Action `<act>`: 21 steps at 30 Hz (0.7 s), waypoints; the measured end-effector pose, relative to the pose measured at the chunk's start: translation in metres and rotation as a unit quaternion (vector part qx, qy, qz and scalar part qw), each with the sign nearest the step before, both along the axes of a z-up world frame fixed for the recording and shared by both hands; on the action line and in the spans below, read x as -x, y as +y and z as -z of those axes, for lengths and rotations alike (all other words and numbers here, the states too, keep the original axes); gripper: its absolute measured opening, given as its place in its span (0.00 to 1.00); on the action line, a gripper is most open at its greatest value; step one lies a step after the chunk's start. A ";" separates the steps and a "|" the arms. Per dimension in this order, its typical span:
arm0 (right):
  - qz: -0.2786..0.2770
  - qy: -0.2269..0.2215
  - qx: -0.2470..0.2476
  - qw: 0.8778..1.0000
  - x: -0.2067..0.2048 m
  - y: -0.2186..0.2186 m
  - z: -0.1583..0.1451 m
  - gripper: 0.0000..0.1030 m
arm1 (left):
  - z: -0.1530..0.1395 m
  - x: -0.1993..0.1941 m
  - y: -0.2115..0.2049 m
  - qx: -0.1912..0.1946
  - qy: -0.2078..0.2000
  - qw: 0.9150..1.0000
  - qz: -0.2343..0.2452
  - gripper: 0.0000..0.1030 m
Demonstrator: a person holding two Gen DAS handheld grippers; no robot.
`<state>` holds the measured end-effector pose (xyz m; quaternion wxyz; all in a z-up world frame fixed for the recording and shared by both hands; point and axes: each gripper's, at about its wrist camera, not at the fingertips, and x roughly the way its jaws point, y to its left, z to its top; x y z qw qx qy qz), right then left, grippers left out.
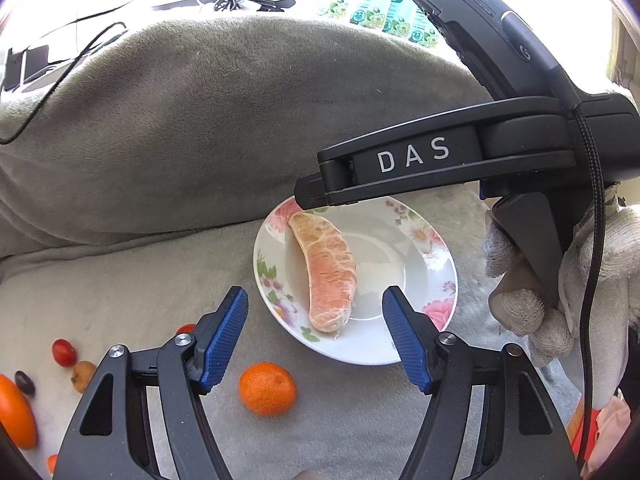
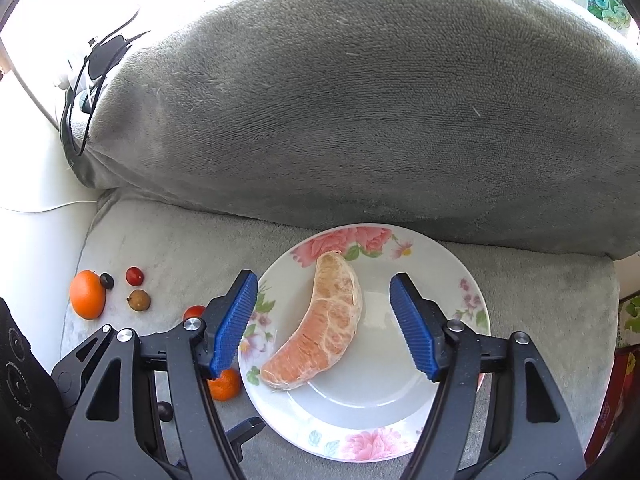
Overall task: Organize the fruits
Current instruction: 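Lower the segment onto the plate and open the right gripper, then move the right gripper back to the large orange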
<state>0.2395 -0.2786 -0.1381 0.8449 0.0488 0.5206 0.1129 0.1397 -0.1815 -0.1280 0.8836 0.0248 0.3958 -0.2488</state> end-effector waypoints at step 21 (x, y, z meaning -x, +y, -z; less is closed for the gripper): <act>-0.029 -0.026 0.006 0.999 0.039 0.034 -0.020 0.70 | -0.011 0.030 0.042 0.003 -0.013 1.000 -0.025 0.68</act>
